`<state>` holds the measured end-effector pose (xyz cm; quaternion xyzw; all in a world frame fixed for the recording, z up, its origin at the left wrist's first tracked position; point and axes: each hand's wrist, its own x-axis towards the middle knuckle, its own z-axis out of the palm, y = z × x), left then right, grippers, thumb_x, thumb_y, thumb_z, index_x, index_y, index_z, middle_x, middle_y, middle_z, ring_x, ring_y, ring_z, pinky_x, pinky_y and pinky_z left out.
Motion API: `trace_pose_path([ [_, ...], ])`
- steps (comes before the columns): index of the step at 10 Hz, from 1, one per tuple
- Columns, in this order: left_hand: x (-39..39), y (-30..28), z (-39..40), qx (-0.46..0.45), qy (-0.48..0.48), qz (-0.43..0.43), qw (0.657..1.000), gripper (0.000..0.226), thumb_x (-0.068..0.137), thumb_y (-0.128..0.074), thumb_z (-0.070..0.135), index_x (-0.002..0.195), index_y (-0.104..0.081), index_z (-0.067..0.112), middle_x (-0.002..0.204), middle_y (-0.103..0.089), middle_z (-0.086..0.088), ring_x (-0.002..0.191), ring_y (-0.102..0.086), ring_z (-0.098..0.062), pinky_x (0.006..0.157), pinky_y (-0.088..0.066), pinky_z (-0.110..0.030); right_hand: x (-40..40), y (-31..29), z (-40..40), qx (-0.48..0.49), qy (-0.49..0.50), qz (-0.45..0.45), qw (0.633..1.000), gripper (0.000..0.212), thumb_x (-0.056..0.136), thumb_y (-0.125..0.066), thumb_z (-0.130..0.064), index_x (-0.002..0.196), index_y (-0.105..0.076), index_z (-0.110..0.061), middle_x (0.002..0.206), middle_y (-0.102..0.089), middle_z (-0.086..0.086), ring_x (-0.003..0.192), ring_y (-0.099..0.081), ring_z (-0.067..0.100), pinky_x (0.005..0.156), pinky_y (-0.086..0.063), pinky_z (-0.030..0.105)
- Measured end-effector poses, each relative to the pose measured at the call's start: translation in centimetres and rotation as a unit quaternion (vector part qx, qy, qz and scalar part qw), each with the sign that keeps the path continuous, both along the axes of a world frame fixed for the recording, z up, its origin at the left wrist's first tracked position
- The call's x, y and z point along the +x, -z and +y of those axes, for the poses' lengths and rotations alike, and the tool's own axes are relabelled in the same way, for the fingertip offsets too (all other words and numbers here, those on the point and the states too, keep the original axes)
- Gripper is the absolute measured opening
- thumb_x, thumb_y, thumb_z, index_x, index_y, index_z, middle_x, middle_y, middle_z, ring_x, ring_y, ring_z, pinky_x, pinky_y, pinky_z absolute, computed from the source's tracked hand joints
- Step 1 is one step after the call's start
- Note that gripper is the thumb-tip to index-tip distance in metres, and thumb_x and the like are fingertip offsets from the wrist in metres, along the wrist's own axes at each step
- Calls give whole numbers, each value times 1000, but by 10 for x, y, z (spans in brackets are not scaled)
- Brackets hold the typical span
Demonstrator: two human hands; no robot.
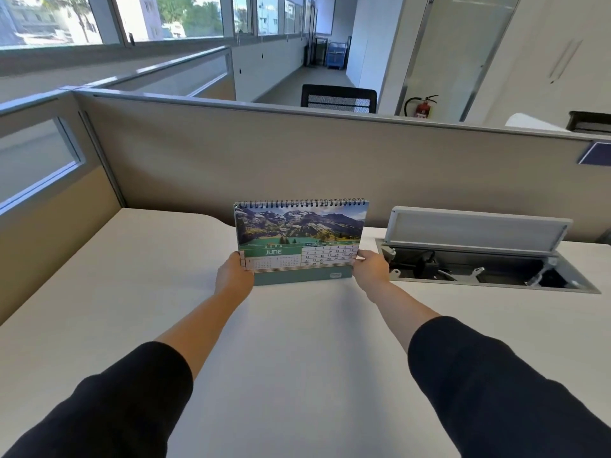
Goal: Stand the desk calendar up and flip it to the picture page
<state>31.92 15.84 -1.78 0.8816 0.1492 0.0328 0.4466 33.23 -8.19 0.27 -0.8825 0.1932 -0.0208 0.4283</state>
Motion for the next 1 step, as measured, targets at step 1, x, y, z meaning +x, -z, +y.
trace_pose_path([
  [1, -7, -3, 1, -26, -11, 20, 999, 32, 85, -46, 8, 117, -44, 9, 119, -59, -16, 93, -53, -27, 73, -49, -34, -7, -1, -1, 41, 20, 12, 999, 43, 92, -45, -5, 135, -42, -10, 138, -48, 15, 122, -47, 35, 100, -45, 41],
])
